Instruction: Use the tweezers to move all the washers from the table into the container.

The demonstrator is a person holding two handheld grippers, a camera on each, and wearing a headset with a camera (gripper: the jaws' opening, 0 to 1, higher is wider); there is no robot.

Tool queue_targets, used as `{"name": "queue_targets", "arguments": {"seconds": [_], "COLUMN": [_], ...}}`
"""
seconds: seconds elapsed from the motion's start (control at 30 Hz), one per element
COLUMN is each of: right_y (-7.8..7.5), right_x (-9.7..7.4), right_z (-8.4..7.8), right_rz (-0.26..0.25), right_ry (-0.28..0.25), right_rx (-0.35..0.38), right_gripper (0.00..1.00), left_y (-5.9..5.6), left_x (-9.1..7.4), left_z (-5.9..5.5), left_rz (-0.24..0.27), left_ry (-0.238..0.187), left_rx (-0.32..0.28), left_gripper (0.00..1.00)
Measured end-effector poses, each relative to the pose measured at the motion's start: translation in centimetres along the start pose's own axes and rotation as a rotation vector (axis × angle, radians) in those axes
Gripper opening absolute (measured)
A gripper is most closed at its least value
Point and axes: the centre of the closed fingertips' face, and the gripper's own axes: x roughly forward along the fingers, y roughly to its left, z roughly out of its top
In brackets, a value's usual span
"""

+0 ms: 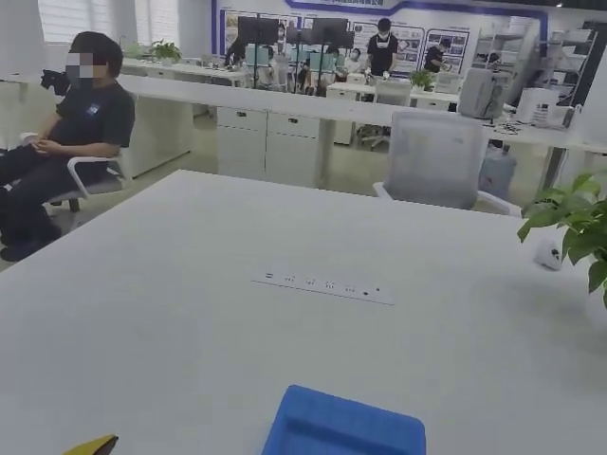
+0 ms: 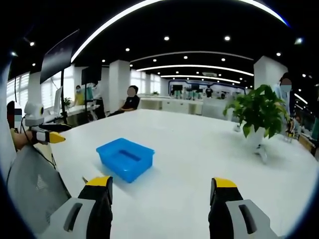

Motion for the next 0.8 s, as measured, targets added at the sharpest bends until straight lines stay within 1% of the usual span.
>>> {"name": "queue_targets", "arguments": {"seconds": [0.13, 0.23, 0.3, 0.47, 0.53, 0.57, 0.6, 0.63, 0.67, 0.7, 0.73, 0.77, 0.8], "right_y": [0.1, 0.3, 0.4, 0.8, 0.9, 0.8, 0.9, 0.9, 1.0, 1.3, 1.5, 1.6, 1.9], "right_x": [0.0, 0.0, 0.1, 0.1, 0.1, 0.0, 0.0, 0.0, 0.0, 0.0, 0.0, 0.0, 0.1], "right_z": [-0.1, -0.1, -0.1, -0.1, -0.1, -0.3, -0.3, -0.3, -0.4, -0.7, -1.1, -1.3, -1.3], "right_rz": [0.003, 0.006, 0.013, 0.027, 0.03, 0.028, 0.029, 0.031, 0.036, 0.045, 0.054, 0.054, 0.064], "right_ry": [0.005, 0.008, 0.008, 0.016, 0.018, 0.031, 0.039, 0.043, 0.059, 0.086, 0.121, 0.143, 0.163], "right_rx": [-0.007, -0.004, -0.001, 0.002, 0.001, 0.004, 0.0, -0.004, -0.01, -0.019, -0.043, -0.06, -0.089], "right_gripper": [0.79, 0.79, 0.78, 0.78, 0.77, 0.77, 0.76, 0.75, 0.74, 0.72, 0.7, 0.67, 0.66], "left_y": [0.1, -0.1, -0.3, -0.3, -0.6, -0.9, -1.1, -1.3, -1.7, -1.8, -2.1, -2.4, -2.7], "left_x": [0.0, 0.1, 0.1, 0.2, 0.2, 0.2, 0.2, 0.2, 0.3, 0.3, 0.3, 0.2, 0.1], "left_z": [-0.2, -0.5, -0.5, -0.6, -0.9, -1.3, -1.4, -1.4, -1.6, -1.7, -2.0, -2.4, -2.9], "left_rz": [-0.004, -0.013, -0.021, -0.025, -0.043, -0.059, -0.074, -0.083, -0.103, -0.11, -0.125, -0.146, -0.172], "left_ry": [0.003, 0.02, 0.023, 0.027, 0.048, 0.067, 0.074, 0.077, 0.091, 0.099, 0.124, 0.146, 0.184], "left_rx": [-0.008, 0.005, 0.009, -0.008, -0.015, -0.026, -0.028, -0.031, -0.025, -0.024, -0.016, -0.007, -0.015], "left_gripper": [0.99, 0.99, 0.99, 0.99, 0.93, 0.89, 0.86, 0.86, 0.86, 0.85, 0.84, 0.81, 0.78]}}
